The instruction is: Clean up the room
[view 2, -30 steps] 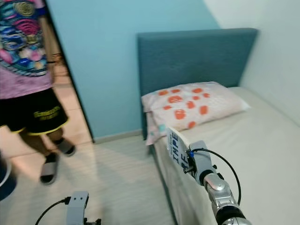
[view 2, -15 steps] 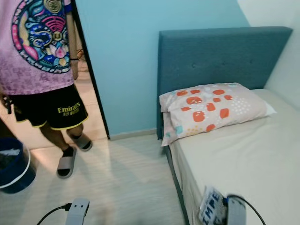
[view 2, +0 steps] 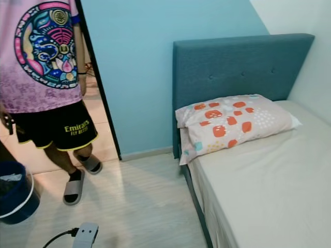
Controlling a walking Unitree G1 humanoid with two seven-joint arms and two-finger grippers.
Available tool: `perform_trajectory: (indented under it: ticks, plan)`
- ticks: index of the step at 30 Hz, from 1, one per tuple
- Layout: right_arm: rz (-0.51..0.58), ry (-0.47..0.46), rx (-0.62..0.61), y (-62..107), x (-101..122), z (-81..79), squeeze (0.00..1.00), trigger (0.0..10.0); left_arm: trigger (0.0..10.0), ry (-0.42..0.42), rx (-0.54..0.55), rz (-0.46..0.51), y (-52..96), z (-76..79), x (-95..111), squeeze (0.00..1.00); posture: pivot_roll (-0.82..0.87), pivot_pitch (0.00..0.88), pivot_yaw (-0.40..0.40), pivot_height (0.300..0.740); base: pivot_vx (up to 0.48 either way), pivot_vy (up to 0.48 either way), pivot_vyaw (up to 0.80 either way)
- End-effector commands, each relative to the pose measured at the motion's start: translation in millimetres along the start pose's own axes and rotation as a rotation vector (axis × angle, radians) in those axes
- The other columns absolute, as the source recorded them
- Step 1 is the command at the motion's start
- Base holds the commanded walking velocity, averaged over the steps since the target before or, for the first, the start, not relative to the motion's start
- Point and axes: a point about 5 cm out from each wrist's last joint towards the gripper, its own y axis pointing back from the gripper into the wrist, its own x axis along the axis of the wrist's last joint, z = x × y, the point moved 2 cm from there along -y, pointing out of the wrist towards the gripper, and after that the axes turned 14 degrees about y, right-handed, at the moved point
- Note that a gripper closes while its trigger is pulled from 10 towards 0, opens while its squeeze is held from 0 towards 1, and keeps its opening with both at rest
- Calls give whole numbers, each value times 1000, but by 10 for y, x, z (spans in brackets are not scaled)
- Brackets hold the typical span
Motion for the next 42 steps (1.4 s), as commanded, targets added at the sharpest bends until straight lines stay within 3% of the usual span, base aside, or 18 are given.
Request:
perform_trajectory:
  ticks: [1, 10, 17, 20, 21, 23, 26, 31, 42]
  plan:
    - [25, -3, -12, -9, 80, 16, 0, 10000, 10000, -15, 9, -16, 8, -42, -23, 0, -52, 0, -39, 740, 0, 0, 800]
    - [37, 7, -14, -9, 108, 65, 0, 10000, 10000, -15, 15, -21, 14, -65, -43, 0, -47, 0, -41, 740, 0, 0, 800]
    - [17, 8, -24, -6, 64, 71, 0, 10000, 10000, 0, 11, -19, 12, -50, -47, 0, -45, 0, -43, 740, 0, 0, 0]
    - [8, 10, -21, -4, 41, 52, 0, 10000, 10000, 126, -18, 18, -1, -18, 52, 0, -46, 0, -42, 740, 0, 0, 0]
    - [8, 10, -21, -4, 41, 52, 0, 10000, 10000, 126, -18, 18, -1, -18, 52, 0, -46, 0, -42, 740, 0, 0, 0]
    - [4, 9, -18, -4, 33, 43, 0, 10000, 10000, 257, -78, 61, -14, 43, 175, 0, -46, 0, -38, 740, 0, 0, 0]
    - [4, 9, -14, -4, 32, 33, 0, 10000, 10000, 332, -109, 110, -25, 72, 334, 0, -47, 0, -36, 740, 0, 0, 0]
    - [-2, 11, -14, 2, 1, 60, 0, 10000, 10000, 394, -110, 140, -27, 58, 434, 0, -48, 0, -36, 740, 0, 0, 0]
    - [-8, 11, -14, 7, -25, 76, 0, 10000, 10000, 413, -124, 143, -26, 62, 436, 0, -50, 0, -35, 740, 0, 0, 0]
